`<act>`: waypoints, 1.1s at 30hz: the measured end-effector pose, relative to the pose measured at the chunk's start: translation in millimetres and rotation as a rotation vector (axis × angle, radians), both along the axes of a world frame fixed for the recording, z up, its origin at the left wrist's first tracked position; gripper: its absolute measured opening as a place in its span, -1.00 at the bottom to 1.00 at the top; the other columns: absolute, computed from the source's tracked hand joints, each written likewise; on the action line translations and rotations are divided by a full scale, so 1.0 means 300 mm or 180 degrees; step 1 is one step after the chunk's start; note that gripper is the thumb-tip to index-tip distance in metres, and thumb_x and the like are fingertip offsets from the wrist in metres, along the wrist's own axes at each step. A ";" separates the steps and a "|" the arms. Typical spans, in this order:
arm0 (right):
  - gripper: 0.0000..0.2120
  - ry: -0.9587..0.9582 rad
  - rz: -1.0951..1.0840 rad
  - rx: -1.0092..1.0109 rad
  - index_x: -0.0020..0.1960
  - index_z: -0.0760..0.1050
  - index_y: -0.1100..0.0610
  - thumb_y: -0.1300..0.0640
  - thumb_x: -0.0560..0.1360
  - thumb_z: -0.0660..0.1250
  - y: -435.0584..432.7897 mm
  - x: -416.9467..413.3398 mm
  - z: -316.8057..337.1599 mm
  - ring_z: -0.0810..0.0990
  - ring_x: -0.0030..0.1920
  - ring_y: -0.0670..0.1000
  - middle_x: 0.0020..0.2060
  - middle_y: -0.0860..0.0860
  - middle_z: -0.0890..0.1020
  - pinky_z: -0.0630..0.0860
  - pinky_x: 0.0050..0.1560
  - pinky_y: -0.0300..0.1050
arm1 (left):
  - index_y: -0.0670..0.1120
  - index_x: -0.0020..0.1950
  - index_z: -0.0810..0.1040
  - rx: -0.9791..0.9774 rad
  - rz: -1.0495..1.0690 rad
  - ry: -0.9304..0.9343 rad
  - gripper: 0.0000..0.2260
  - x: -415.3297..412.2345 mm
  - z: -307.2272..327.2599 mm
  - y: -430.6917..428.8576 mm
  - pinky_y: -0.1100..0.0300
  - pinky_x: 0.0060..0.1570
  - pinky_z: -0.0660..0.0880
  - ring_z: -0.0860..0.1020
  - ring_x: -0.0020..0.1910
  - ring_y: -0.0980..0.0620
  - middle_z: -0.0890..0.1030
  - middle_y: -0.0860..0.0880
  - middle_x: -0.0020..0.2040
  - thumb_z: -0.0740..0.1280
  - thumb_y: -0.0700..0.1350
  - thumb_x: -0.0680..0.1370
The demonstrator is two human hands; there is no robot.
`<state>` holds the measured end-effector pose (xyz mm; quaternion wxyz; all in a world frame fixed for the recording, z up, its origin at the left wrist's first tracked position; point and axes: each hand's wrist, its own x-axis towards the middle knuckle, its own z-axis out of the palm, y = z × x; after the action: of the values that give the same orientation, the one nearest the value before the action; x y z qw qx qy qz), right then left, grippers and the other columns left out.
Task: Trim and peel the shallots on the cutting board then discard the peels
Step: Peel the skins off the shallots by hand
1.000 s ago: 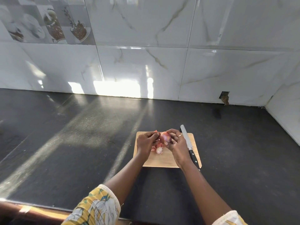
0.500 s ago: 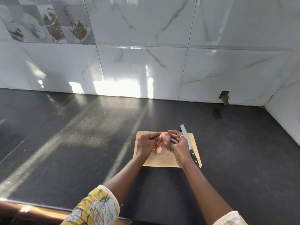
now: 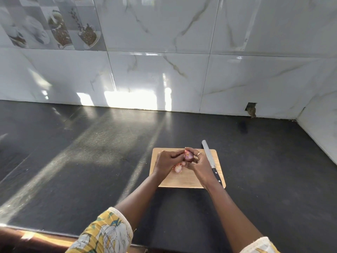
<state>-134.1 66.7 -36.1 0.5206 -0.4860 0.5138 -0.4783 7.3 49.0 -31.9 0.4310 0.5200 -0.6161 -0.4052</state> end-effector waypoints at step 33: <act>-0.62 0.0403 -0.0292 -0.0244 -0.02 0.45 -0.04 0.38 0.39 0.44 -0.005 -0.009 0.022 0.61 0.04 -0.04 -0.03 0.02 0.62 0.56 0.09 -0.17 | -0.09 0.02 0.67 -0.0473 0.0250 -0.0605 -0.85 -0.019 0.020 0.012 0.22 0.00 0.55 0.63 -0.05 0.17 0.69 -0.02 -0.03 0.40 -0.13 0.47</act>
<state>-136.8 65.1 -29.5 0.4457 -0.5108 0.5486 -0.4893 1.6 52.7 -26.0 0.4235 0.5465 -0.6617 -0.2901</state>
